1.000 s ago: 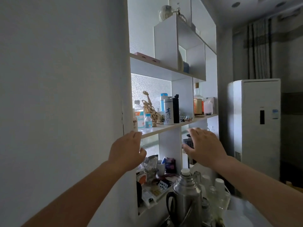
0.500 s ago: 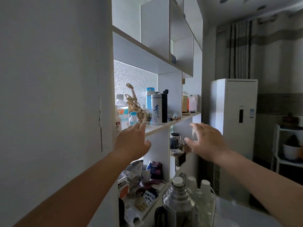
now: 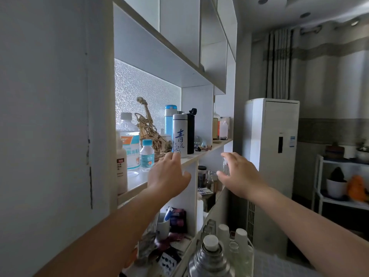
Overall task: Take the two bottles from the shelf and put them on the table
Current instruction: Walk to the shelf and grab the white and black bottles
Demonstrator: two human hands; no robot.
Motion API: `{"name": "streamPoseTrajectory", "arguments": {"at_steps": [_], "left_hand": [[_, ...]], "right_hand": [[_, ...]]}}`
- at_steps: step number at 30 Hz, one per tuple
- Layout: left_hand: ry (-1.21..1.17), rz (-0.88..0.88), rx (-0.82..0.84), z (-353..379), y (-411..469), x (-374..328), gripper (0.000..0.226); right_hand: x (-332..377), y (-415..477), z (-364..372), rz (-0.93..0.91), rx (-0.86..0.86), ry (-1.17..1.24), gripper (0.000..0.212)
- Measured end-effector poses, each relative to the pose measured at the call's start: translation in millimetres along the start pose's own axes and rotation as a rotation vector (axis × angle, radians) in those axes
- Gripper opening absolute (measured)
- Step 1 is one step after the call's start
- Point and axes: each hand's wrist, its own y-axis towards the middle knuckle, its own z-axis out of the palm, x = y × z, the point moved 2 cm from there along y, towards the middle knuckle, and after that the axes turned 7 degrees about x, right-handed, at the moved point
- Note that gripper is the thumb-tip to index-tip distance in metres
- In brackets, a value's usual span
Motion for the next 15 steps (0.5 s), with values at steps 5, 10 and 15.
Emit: {"name": "streamPoseTrajectory", "arguments": {"at_steps": [5,10,15], "left_hand": [[-0.024,-0.053,-0.014,15.0,27.0,0.0,0.044],[-0.062,-0.12,-0.019,29.2,54.2,-2.1,0.05],[-0.088,-0.193,-0.019,40.9,66.5,-7.3,0.053]], "right_hand": [[-15.6,23.9,14.7,-0.003,0.019,0.035,0.056],[-32.2,44.2,29.4,0.007,0.03,0.102,0.058],[-47.8,59.4,39.3,-0.005,0.03,0.115,0.06]]}}
